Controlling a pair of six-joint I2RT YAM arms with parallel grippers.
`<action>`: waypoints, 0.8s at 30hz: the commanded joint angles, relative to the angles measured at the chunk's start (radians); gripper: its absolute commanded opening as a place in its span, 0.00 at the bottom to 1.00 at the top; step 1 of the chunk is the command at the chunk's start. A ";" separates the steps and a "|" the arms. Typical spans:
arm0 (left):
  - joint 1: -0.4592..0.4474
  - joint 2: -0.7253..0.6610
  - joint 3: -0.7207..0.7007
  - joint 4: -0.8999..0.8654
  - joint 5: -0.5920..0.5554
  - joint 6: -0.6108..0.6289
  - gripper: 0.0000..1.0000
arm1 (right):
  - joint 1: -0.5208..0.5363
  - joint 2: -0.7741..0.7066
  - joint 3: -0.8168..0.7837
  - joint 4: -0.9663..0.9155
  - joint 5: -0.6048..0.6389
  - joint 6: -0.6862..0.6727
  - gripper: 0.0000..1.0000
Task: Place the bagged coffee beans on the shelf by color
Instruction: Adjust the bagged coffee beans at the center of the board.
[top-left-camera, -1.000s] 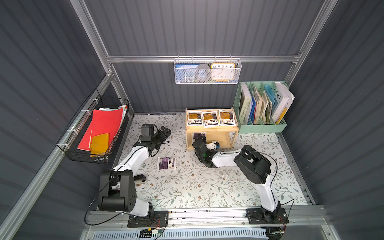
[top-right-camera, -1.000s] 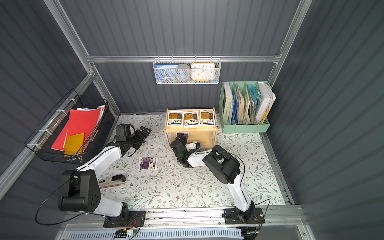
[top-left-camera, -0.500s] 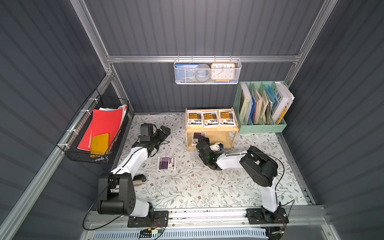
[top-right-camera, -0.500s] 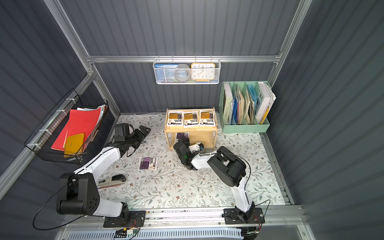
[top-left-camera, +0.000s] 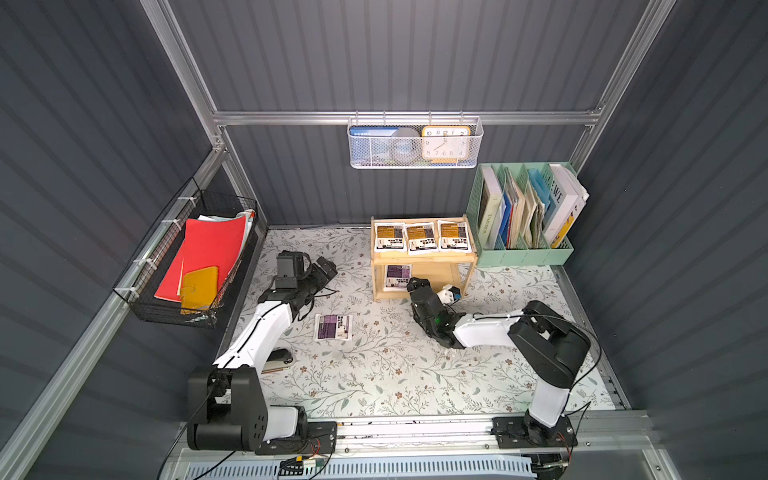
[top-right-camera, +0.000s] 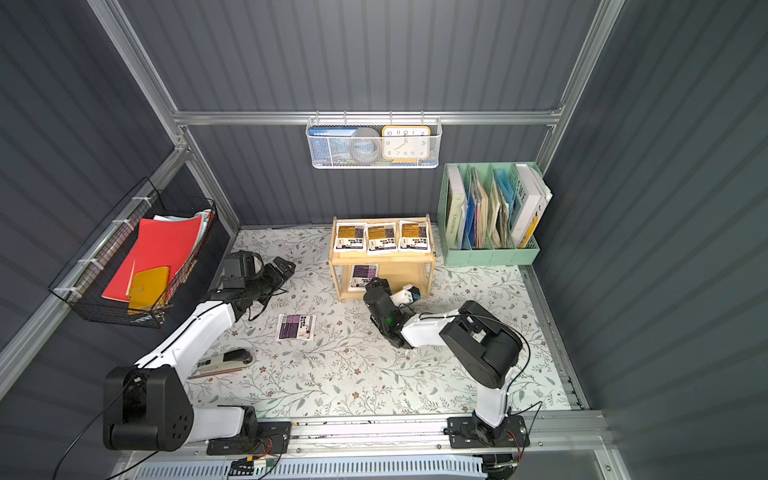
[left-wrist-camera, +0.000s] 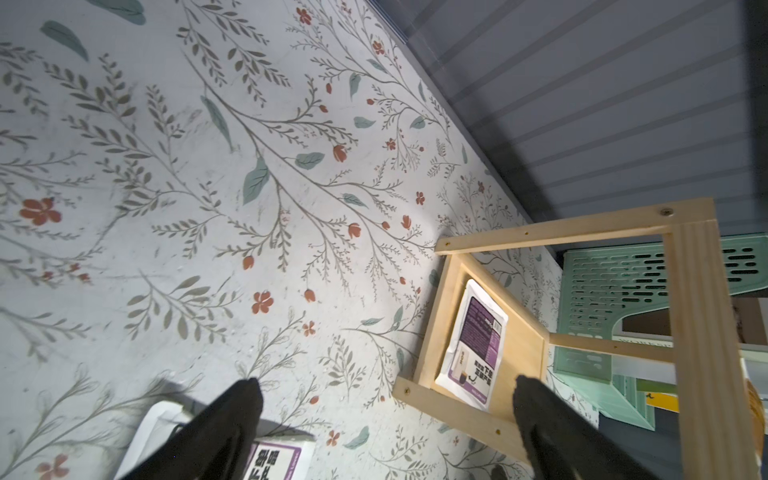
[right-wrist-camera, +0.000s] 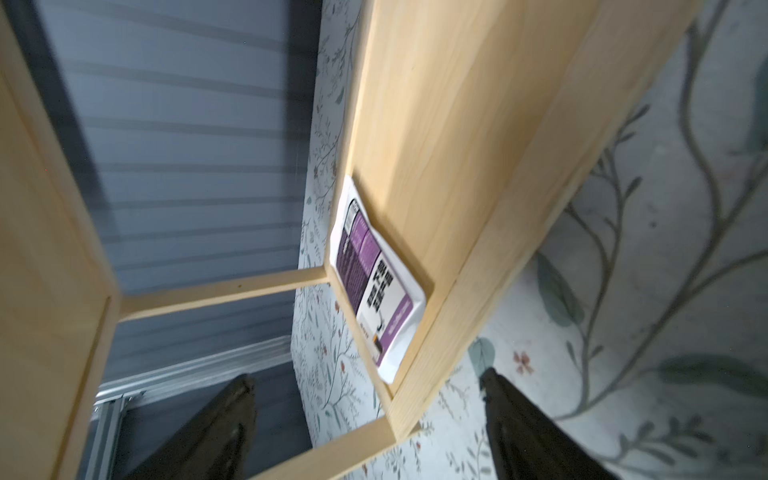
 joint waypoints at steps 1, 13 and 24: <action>0.006 -0.029 -0.057 -0.061 -0.044 0.034 1.00 | 0.000 -0.087 -0.042 -0.050 -0.100 -0.103 0.88; 0.004 -0.036 -0.181 -0.003 -0.055 0.056 1.00 | 0.001 -0.405 -0.146 -0.405 -0.365 -0.290 0.88; -0.011 0.002 -0.255 0.077 -0.007 0.034 1.00 | 0.023 -0.653 -0.270 -0.574 -0.467 -0.356 0.88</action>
